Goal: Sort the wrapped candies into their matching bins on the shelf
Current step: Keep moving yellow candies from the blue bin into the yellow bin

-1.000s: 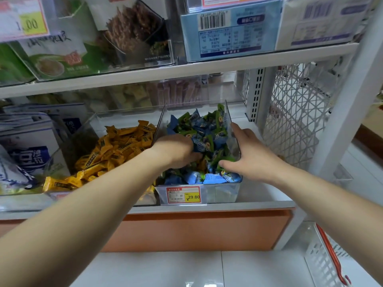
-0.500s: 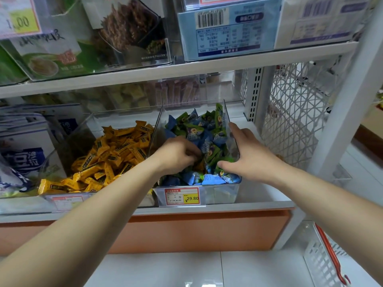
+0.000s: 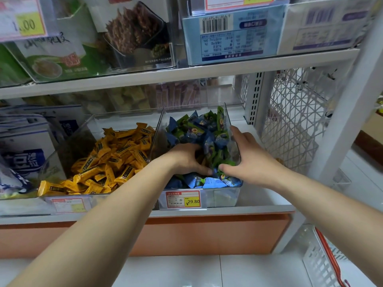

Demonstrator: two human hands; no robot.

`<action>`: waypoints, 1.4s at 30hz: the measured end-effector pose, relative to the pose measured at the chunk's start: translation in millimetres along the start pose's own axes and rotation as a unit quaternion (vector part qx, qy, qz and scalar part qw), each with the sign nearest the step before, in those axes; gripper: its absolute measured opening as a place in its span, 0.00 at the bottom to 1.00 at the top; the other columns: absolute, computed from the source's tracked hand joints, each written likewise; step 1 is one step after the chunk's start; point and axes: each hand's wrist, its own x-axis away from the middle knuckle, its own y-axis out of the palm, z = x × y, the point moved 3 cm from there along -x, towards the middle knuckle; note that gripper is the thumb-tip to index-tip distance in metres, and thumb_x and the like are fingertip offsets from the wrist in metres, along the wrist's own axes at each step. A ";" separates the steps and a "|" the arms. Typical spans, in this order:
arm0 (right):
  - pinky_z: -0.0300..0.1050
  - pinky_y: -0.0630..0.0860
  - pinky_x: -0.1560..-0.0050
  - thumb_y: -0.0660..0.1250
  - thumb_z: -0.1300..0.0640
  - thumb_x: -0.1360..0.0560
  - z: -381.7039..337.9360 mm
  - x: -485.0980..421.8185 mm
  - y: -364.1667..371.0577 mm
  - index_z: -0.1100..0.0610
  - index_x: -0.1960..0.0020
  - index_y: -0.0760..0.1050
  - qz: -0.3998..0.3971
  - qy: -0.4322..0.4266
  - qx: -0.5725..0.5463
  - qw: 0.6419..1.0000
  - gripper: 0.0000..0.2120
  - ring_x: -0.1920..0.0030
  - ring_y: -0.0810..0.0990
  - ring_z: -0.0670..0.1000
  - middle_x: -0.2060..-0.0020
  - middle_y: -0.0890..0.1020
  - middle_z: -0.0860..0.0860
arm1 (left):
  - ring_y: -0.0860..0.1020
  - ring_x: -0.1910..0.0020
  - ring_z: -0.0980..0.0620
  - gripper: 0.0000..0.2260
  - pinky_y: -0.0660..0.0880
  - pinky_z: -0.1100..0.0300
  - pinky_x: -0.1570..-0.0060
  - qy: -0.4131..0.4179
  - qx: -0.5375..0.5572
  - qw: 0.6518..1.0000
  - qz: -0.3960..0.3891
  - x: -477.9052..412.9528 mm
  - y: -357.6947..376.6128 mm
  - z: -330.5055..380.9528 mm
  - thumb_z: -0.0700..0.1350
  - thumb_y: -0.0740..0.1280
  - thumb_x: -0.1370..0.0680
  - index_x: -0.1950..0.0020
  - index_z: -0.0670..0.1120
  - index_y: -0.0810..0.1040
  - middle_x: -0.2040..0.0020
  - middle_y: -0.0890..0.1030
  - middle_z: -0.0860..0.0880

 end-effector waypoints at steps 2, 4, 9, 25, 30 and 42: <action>0.47 0.76 0.47 0.72 0.40 0.31 -1.0 0.5 -0.6 0.44 0.21 0.44 -0.003 0.003 0.000 1.000 0.49 0.43 0.74 0.51 0.34 0.65 0.50 | 0.75 0.37 0.49 0.39 0.70 0.62 0.48 0.000 0.000 1.000 0.004 -1.4 2.2 2.0 0.66 0.77 0.37 0.29 0.55 0.71 0.32 0.76 0.53; 0.49 0.77 0.45 0.72 0.41 0.31 -1.4 1.3 -1.5 0.44 0.21 0.44 -0.005 0.004 -0.003 1.000 0.49 0.42 0.74 0.52 0.35 0.65 0.50 | 0.77 0.39 0.50 0.37 0.71 0.62 0.50 0.000 -0.004 1.000 0.011 -1.7 3.9 1.6 0.67 0.77 0.37 0.32 0.55 0.73 0.34 0.78 0.54; 0.51 0.78 0.48 0.72 0.39 0.31 -3.0 1.6 -2.7 0.44 0.22 0.45 -0.015 0.008 0.005 1.000 0.49 0.46 0.75 0.53 0.36 0.65 0.49 | 0.77 0.43 0.51 0.29 0.74 0.59 0.46 -0.001 0.035 0.999 -0.015 1.0 1.5 -2.3 0.54 0.78 0.32 0.32 0.53 0.75 0.36 0.79 0.52; 0.48 0.70 0.36 0.65 0.39 0.25 -44.7 -4.4 -29.6 0.48 0.24 0.62 0.061 -0.067 0.026 0.996 0.32 0.33 0.71 0.53 0.31 0.73 0.50 | 0.85 0.60 0.51 0.06 0.82 0.61 0.60 0.065 0.260 0.955 0.130 63.9 -56.3 9.2 0.42 0.73 0.24 0.48 0.49 0.83 0.60 0.86 0.47; 0.49 0.73 0.39 0.52 0.36 0.23 -75.0 -4.8 -22.2 0.46 0.26 0.66 0.062 -0.058 -0.073 0.994 0.28 0.35 0.75 0.50 0.34 0.77 0.47 | 0.86 0.57 0.49 0.05 0.82 0.60 0.59 0.092 0.368 0.915 0.140 80.1 -54.8 21.3 0.40 0.74 0.25 0.50 0.48 0.83 0.58 0.86 0.48; 0.50 0.84 0.54 0.76 0.62 0.29 -60.4 -3.8 -30.5 0.53 0.46 0.82 -0.016 0.072 -0.415 0.907 0.13 0.56 0.87 0.56 0.52 0.86 0.57 | 0.82 0.43 0.47 0.23 0.76 0.43 0.38 0.135 0.360 0.915 0.118 77.9 -39.6 37.3 0.45 0.72 0.27 0.33 0.44 0.71 0.42 0.83 0.46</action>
